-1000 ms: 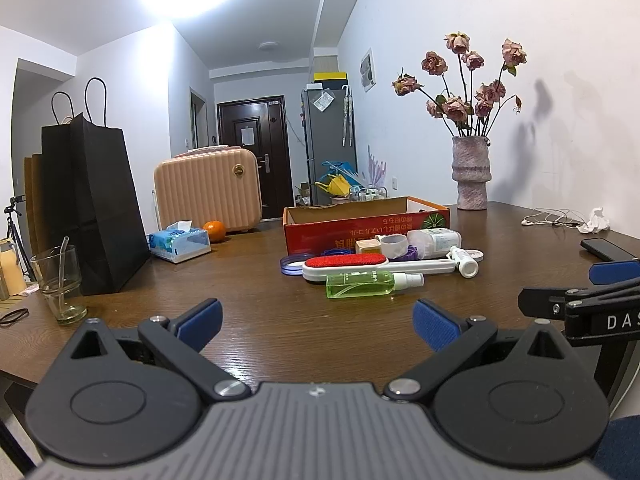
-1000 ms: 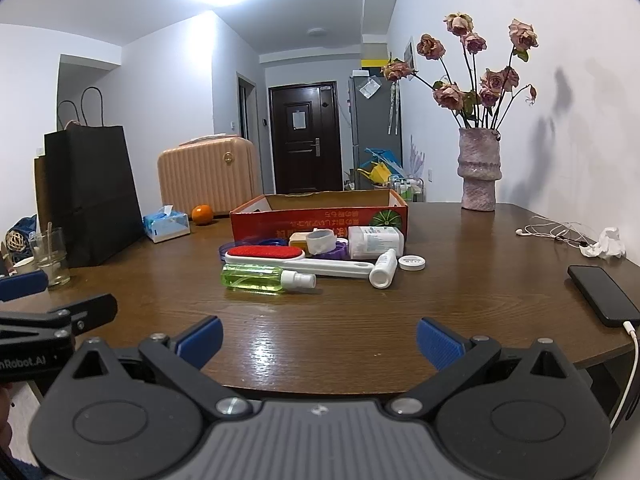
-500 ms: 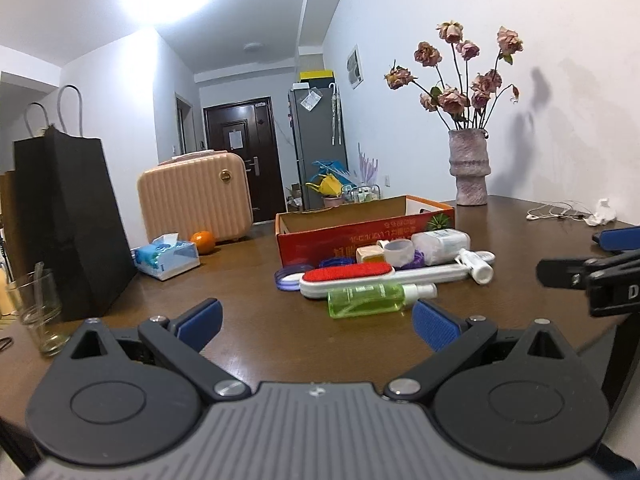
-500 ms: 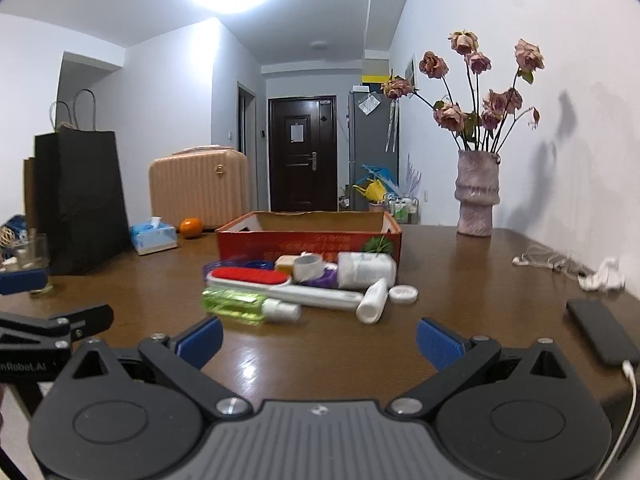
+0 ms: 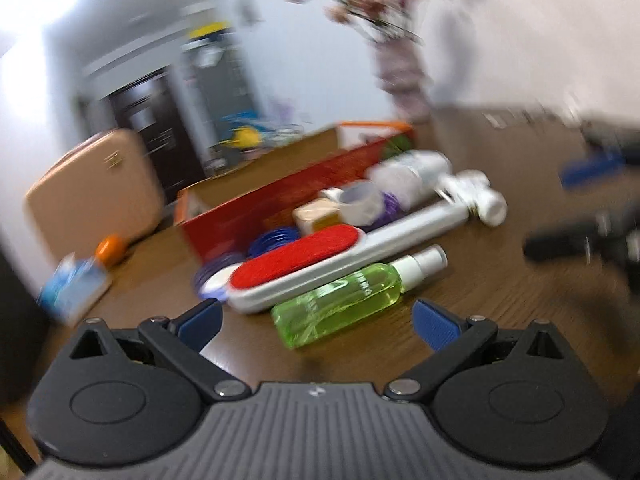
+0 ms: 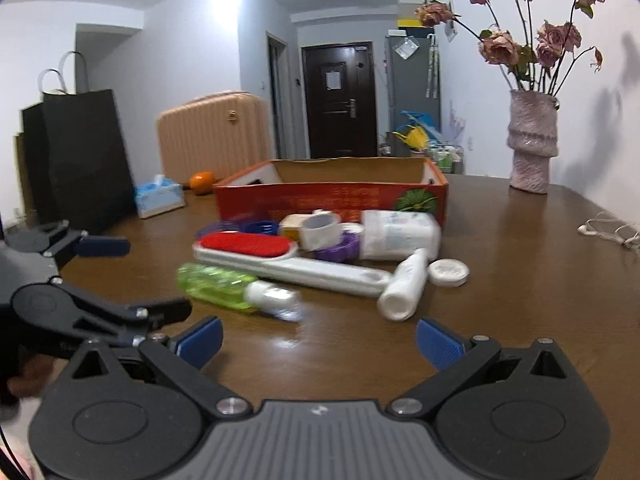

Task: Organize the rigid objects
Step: 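Grasp the green spray bottle with left tool while right tool grasps white spray bottle, then carry both spray bottles into the cardboard box and open both tools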

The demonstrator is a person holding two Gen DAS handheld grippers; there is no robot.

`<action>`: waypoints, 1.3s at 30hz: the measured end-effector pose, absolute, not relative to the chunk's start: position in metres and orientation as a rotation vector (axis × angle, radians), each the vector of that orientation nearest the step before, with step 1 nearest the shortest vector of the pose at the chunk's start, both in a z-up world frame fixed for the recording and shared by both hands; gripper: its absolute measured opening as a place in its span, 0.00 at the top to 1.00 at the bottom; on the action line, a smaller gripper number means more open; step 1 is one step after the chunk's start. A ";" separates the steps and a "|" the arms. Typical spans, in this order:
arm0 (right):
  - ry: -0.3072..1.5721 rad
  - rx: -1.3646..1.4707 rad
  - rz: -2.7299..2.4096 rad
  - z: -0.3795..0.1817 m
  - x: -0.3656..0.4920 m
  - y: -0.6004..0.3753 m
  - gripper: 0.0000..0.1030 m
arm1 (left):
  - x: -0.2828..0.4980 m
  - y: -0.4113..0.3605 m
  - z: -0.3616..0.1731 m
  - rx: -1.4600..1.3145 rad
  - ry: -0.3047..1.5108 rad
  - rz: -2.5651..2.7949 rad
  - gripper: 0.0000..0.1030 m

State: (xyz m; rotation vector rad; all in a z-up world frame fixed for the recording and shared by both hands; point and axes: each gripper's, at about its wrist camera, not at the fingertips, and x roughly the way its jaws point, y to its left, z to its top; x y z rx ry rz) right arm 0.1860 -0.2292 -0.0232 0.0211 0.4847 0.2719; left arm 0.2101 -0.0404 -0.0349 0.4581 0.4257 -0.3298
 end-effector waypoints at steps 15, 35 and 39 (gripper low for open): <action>0.601 0.131 0.221 -0.024 0.305 -0.278 0.48 | 0.280 -0.070 -0.035 0.522 0.698 -0.624 0.42; 0.572 0.077 0.255 -0.004 0.304 -0.261 0.75 | 0.255 -0.032 0.020 0.220 0.587 -0.435 0.70; 0.495 0.084 0.276 0.007 0.281 -0.253 0.82 | 0.253 -0.032 0.021 0.224 0.605 -0.412 0.70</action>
